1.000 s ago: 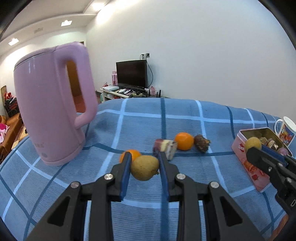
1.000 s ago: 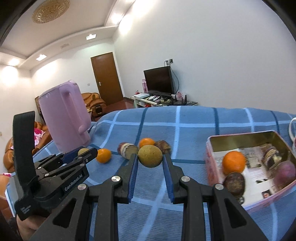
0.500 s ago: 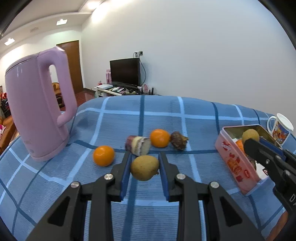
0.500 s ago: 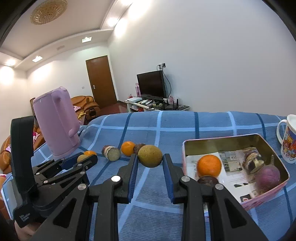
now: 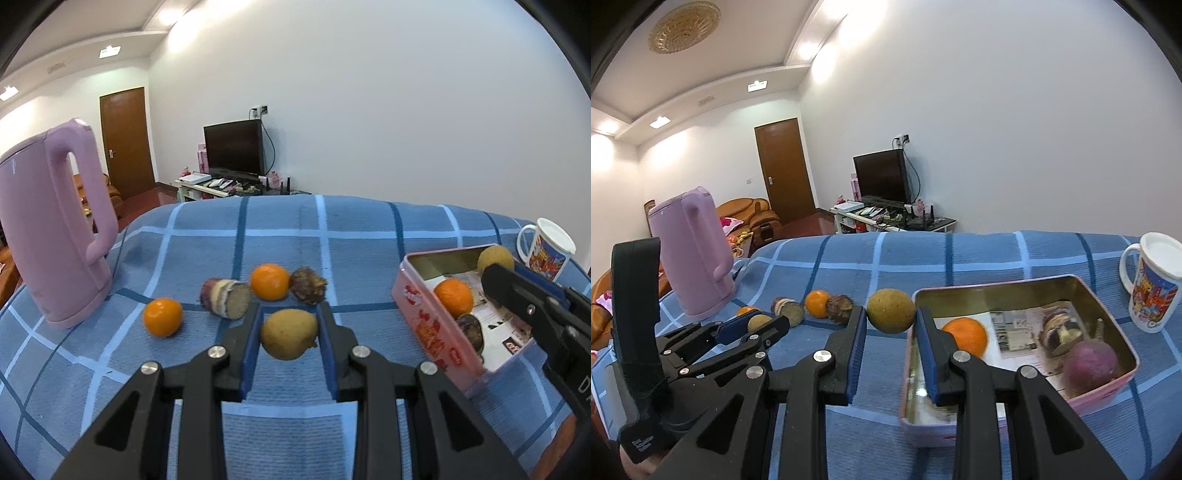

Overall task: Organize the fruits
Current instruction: 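Carry both yellow fruits over the pink tin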

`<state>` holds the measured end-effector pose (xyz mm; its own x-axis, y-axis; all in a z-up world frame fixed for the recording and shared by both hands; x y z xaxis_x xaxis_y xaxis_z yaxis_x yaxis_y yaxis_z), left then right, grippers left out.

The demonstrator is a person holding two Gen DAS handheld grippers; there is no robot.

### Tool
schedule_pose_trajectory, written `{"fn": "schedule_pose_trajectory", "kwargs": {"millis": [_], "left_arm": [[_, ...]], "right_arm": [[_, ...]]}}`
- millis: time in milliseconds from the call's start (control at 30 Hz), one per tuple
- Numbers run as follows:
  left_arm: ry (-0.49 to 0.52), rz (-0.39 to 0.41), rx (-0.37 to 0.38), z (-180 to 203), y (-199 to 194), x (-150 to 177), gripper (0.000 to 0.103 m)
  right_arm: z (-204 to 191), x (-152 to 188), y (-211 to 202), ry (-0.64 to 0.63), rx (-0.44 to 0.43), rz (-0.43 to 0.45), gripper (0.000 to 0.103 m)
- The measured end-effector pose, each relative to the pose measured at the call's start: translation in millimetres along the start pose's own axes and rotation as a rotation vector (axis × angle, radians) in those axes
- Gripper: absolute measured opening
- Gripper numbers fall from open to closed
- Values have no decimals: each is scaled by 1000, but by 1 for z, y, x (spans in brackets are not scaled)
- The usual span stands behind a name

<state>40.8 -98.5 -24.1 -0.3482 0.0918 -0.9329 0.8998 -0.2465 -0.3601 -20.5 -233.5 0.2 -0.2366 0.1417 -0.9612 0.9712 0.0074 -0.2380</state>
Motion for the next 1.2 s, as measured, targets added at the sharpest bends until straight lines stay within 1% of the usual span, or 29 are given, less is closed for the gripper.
{"fn": "schedule_pose_trajectory", "kwargs": {"millis": [200,600,800,1200], "left_arm": [[1,23,13,17,-2,-7,31],[18,51,70,63,1,-20,31],[29,51,100,86,5,-23,31],[41,52,154,125,14,-29,31]], "right_arm": [[19,-6,-5,12,25,14,30],[62,-16,-14,48,81,43,30],[86,-23,-20,67,119,61,30],[130,-31,-25,89,197,70,30]]}}
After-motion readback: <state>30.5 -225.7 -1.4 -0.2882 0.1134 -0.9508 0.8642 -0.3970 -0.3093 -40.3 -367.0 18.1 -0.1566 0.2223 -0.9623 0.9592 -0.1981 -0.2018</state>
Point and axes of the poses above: each gripper's, at about its wrist camera, not at the fingertips, and y roughly the way its jaws point, z to its right, x to its underside, the point moved 4 cm from there along y, roughly the way its jaws point, and after that the axes turned 12 degrees about z, right-handed, at the moved point
